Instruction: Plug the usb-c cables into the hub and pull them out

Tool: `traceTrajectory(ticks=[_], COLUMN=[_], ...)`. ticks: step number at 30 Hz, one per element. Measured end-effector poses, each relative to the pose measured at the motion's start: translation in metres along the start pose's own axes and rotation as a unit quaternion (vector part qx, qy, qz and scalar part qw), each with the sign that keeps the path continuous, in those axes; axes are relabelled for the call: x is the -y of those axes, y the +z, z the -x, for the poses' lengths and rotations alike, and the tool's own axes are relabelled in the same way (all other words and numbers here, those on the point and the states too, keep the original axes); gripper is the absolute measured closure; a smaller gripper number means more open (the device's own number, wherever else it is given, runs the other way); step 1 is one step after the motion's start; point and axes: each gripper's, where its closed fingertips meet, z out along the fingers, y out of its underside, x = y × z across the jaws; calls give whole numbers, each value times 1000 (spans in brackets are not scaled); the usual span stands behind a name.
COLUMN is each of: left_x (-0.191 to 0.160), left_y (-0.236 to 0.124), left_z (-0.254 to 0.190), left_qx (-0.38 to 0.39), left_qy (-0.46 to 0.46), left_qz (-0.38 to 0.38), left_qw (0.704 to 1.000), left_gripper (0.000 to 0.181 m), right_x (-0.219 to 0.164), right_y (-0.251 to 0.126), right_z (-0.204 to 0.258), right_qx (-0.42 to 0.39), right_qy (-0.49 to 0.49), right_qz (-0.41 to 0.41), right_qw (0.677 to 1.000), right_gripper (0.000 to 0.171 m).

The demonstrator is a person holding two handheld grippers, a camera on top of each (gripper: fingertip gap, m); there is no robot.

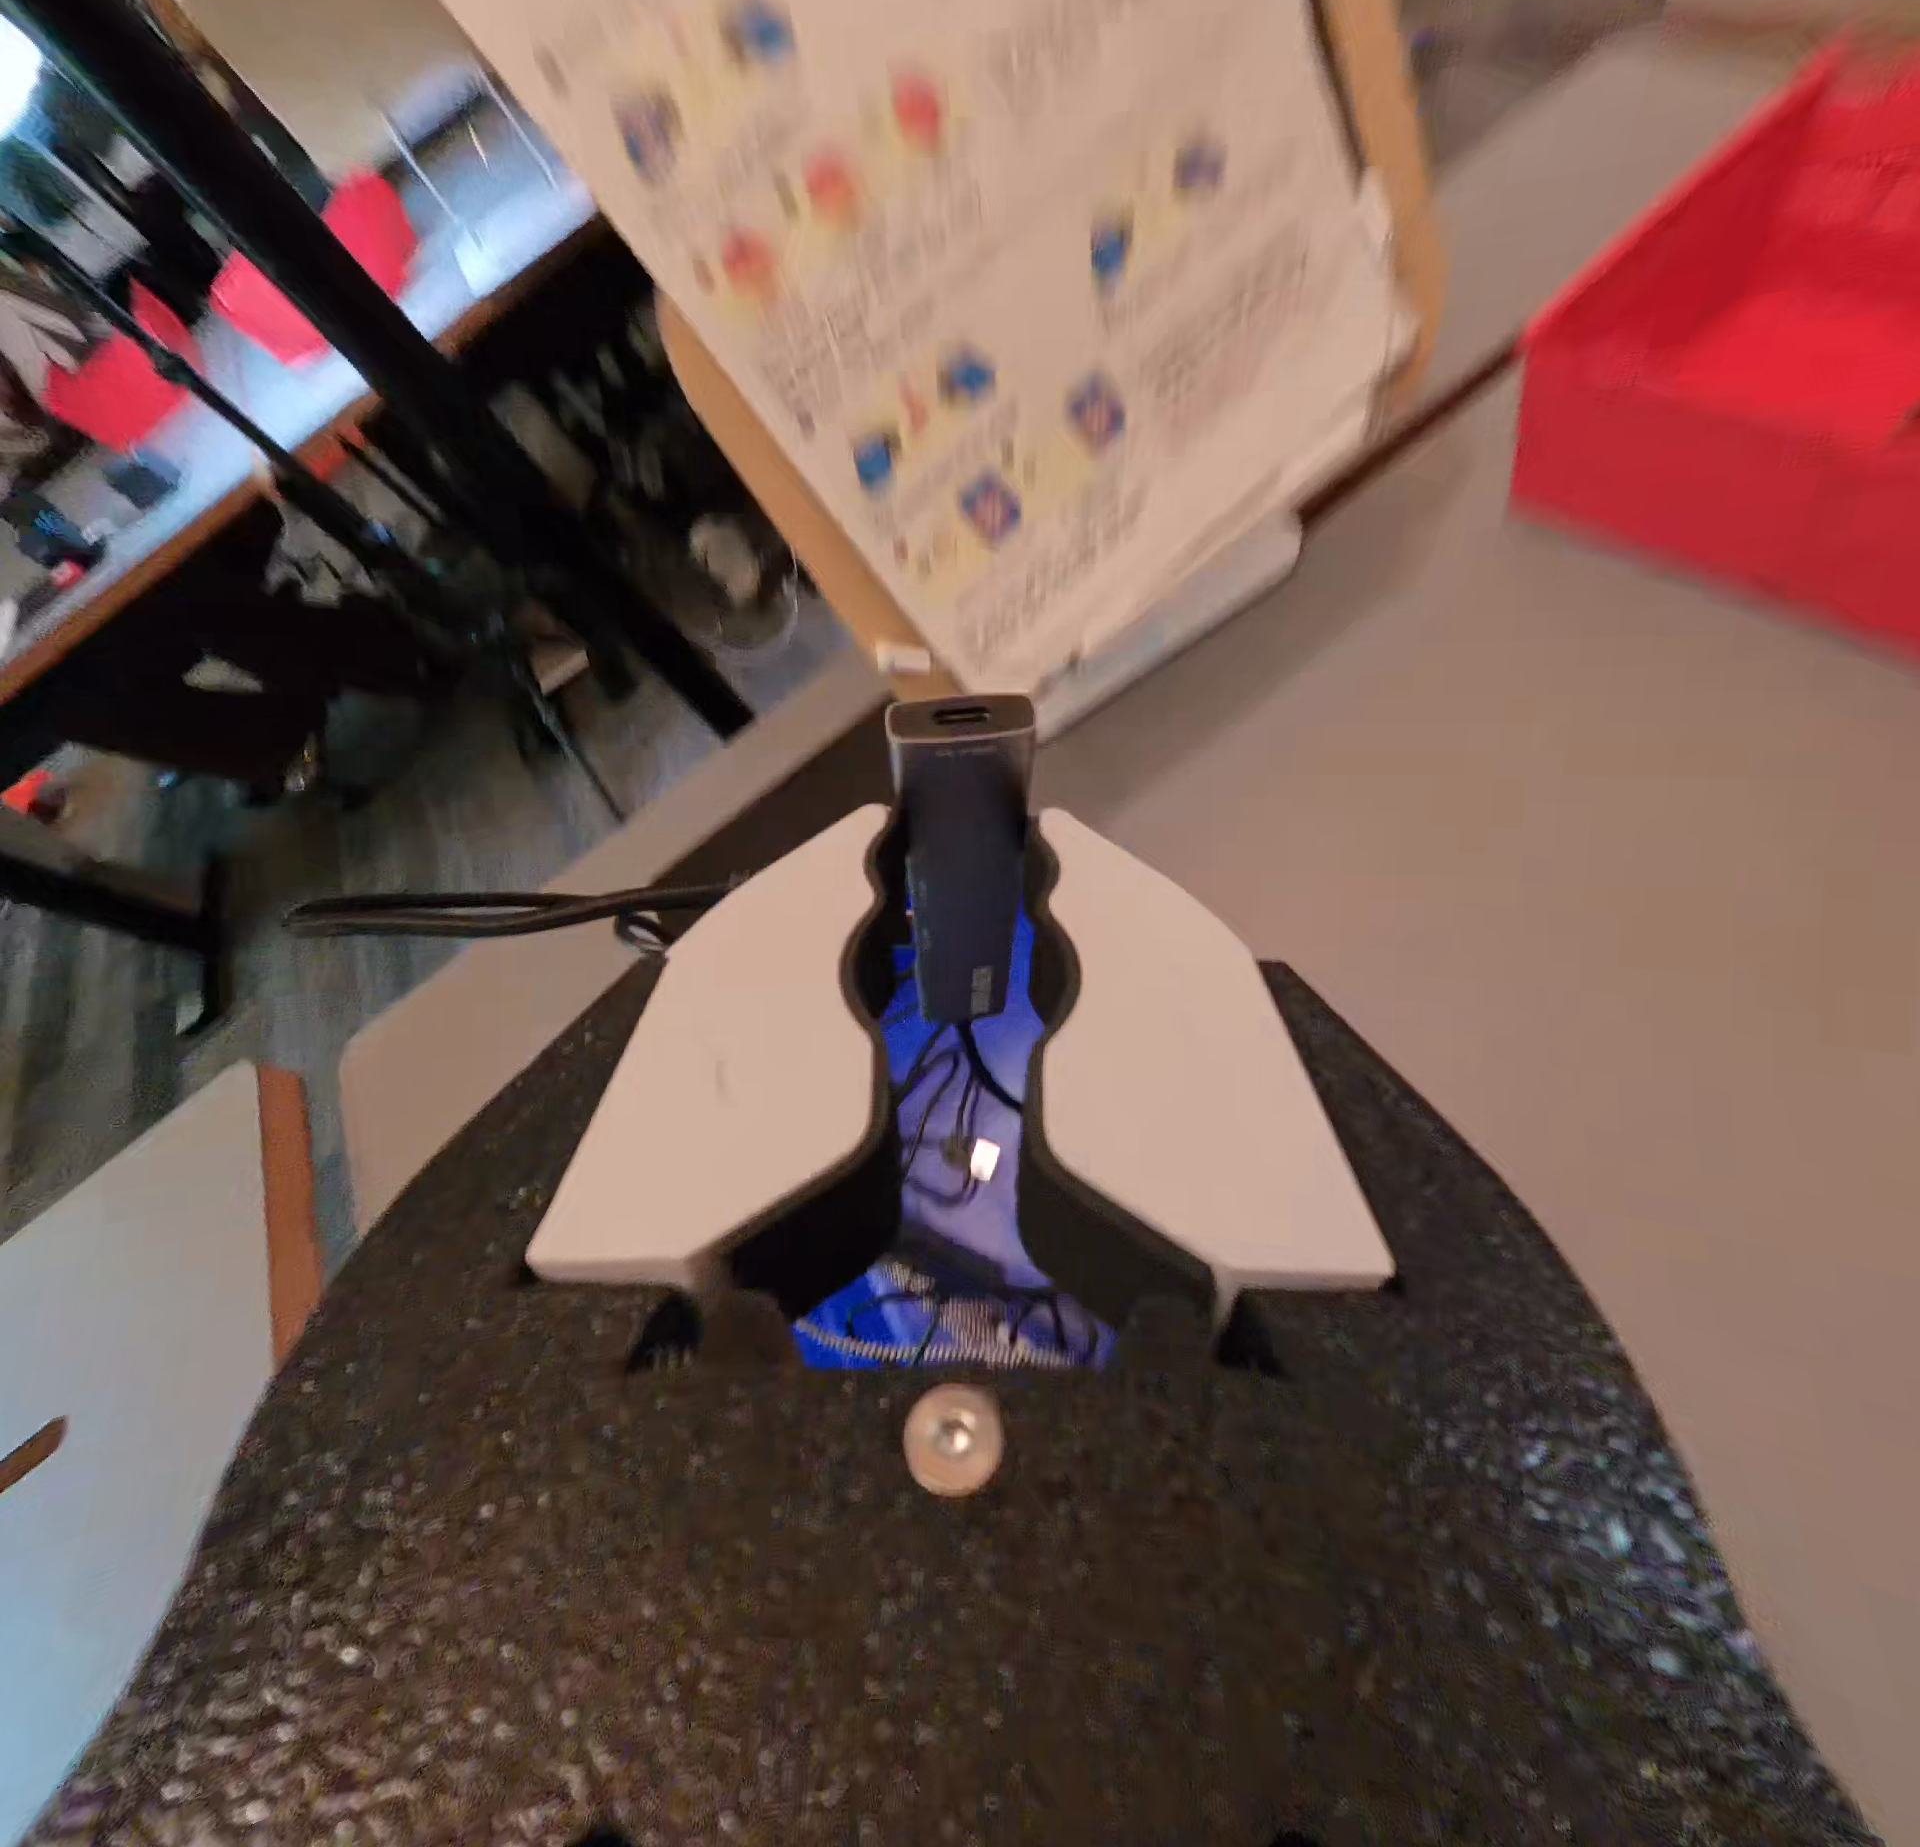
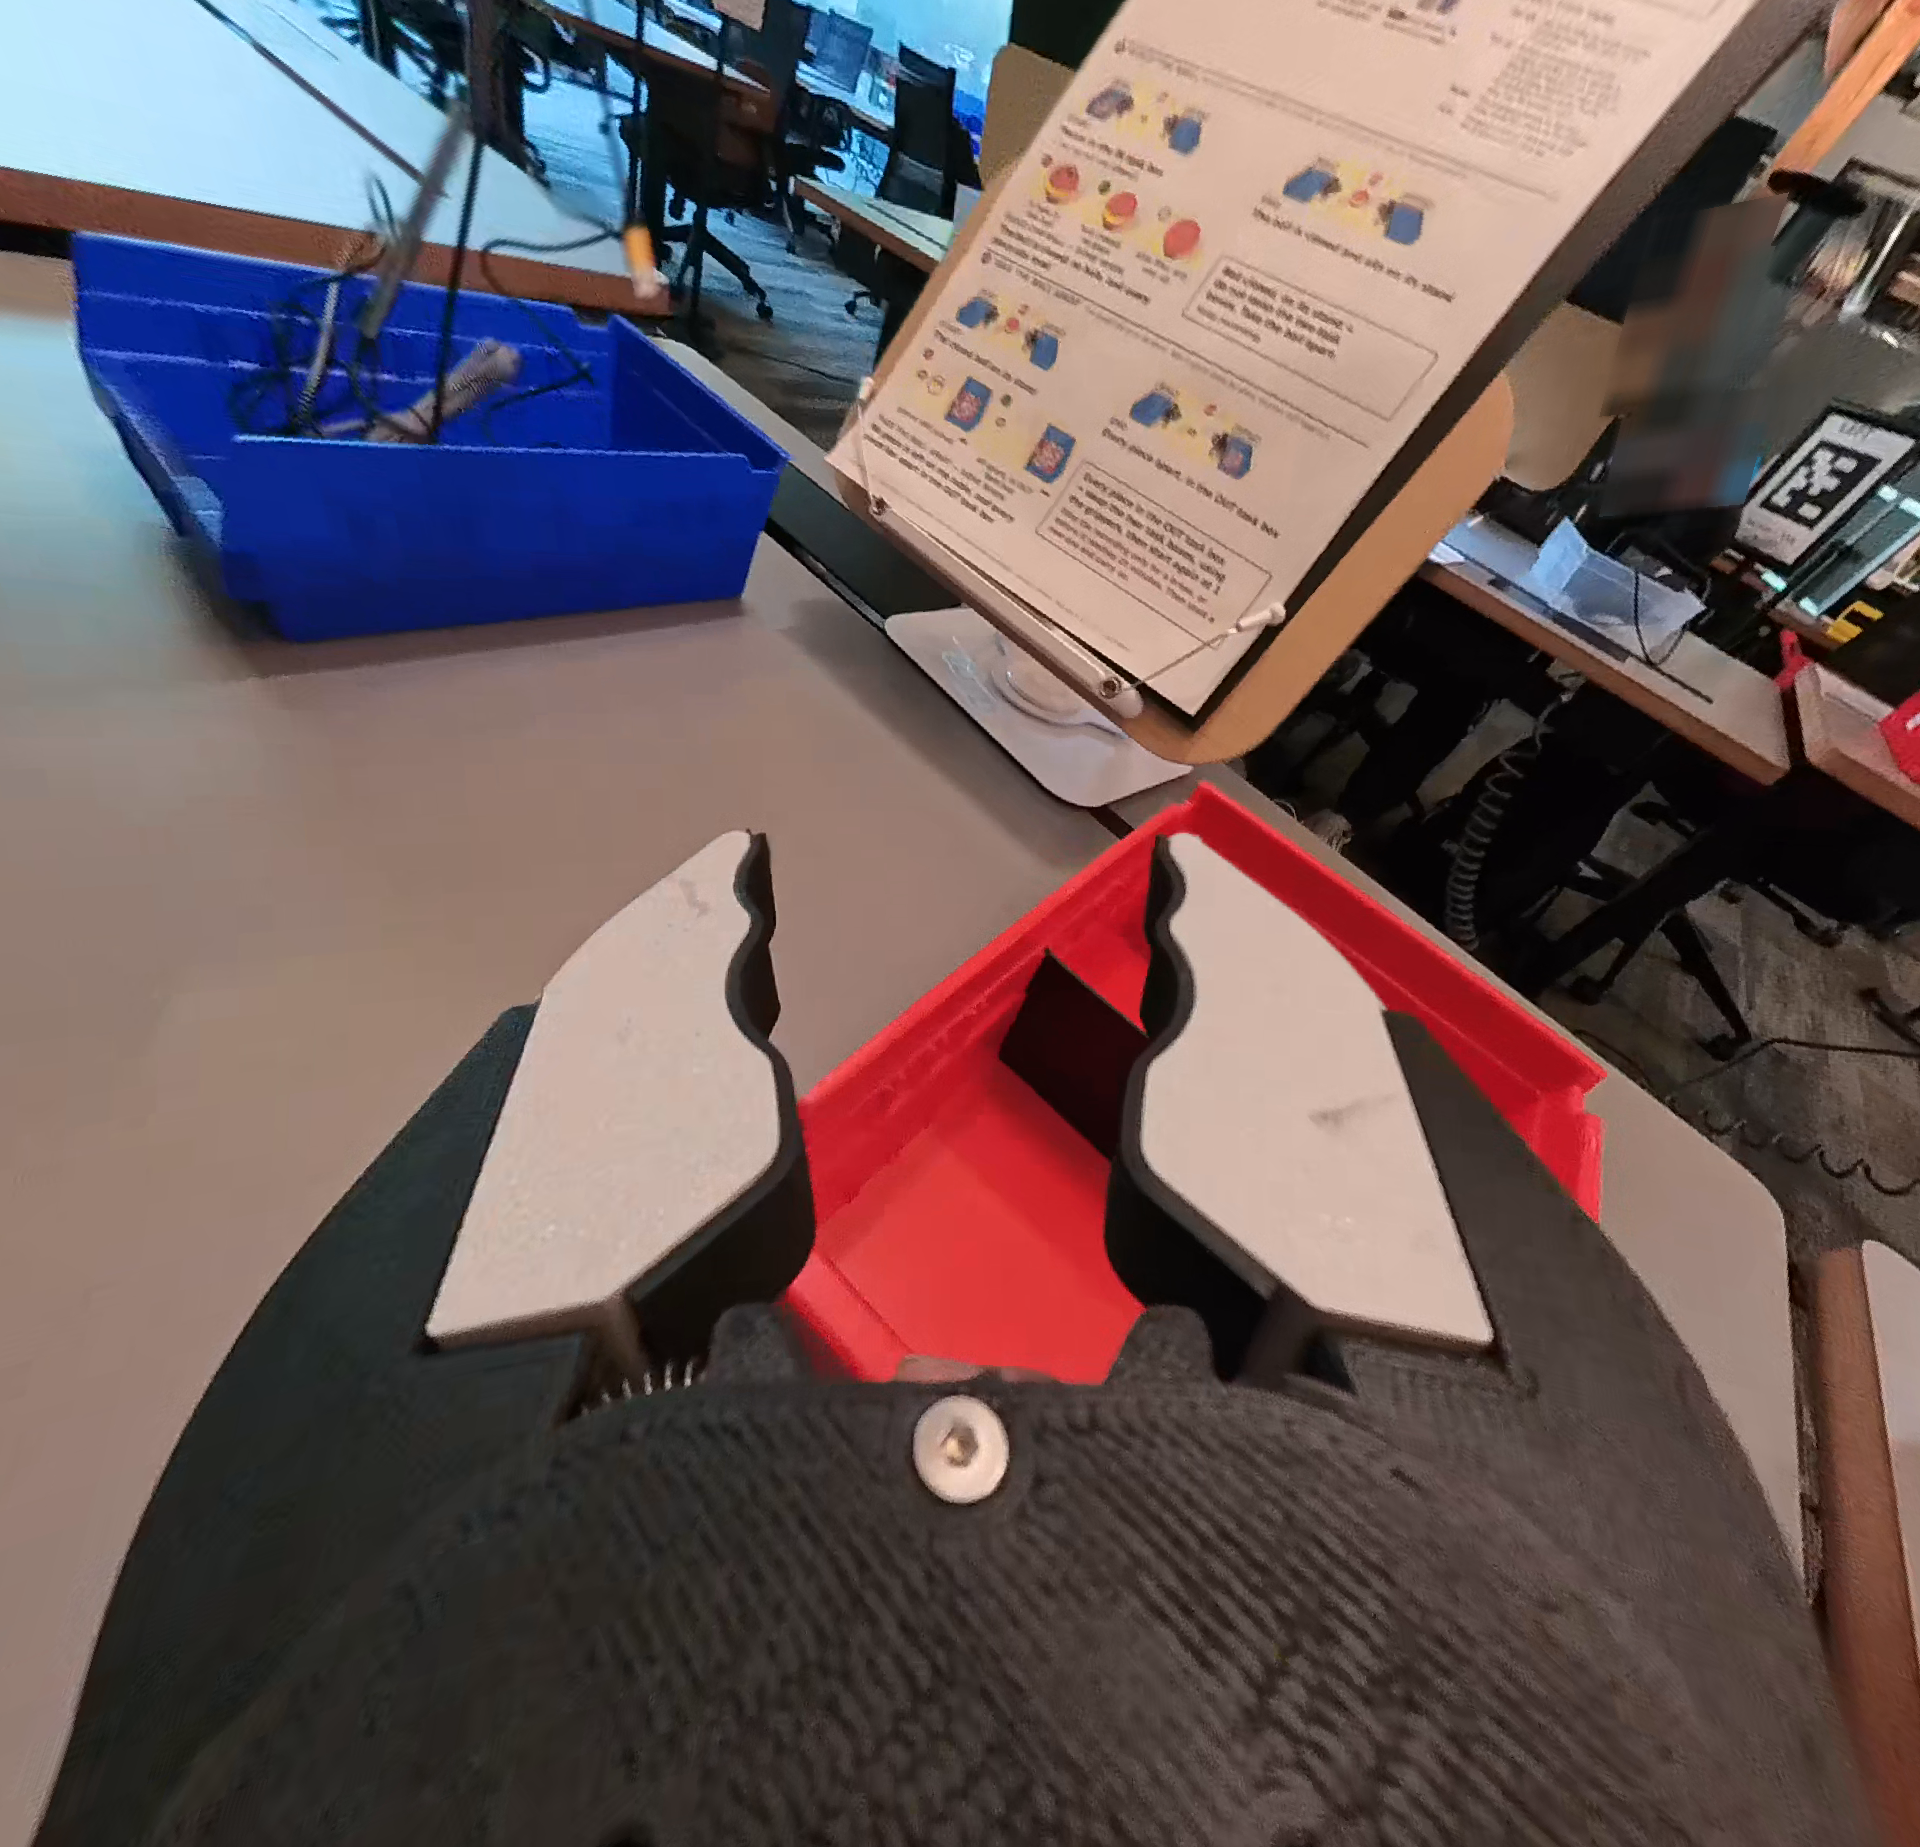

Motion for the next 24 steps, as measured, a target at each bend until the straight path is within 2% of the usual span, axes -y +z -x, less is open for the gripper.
traceTrajectory(ticks=[1, 7, 12, 14, 17, 19, 24], left_x=[18, 94, 122, 131, 135, 130, 79], left_y=[-13, -72, -104, -116, -123, -117, -70], left_z=[1, -29, -48, -42, -32, -27, -21], left_qx=[4, -21, 20, 73, 125, 148, 166], left_qy=[-14, -2, 44, 47, 72, 101, 181], left_qz=[-35, -195, -268, -287, -280, -244, -125], left_qw=[999, 981, 962, 954, 949, 953, 961], left_gripper=[161, 160, 160, 160, 161, 160, 160], right_x=[3, 16, 17, 19, 13, 9, 7], right_y=[-1, 5, 17, 20, 25, 26, 28], right_z=[4, 27, 42, 47, 48, 49, 52], right_qx=[2, 22, 37, 42, 41, 42, 43], right_qy=[-2, -4, -13, -12, -4, -2, -8], right_qz=[-3, -13, -9, -17, -7, 1, 3], right_qw=[1000, 1000, 999, 999, 999, 999, 999], right_gripper=[102, 103, 101, 101, 101, 101, 101])
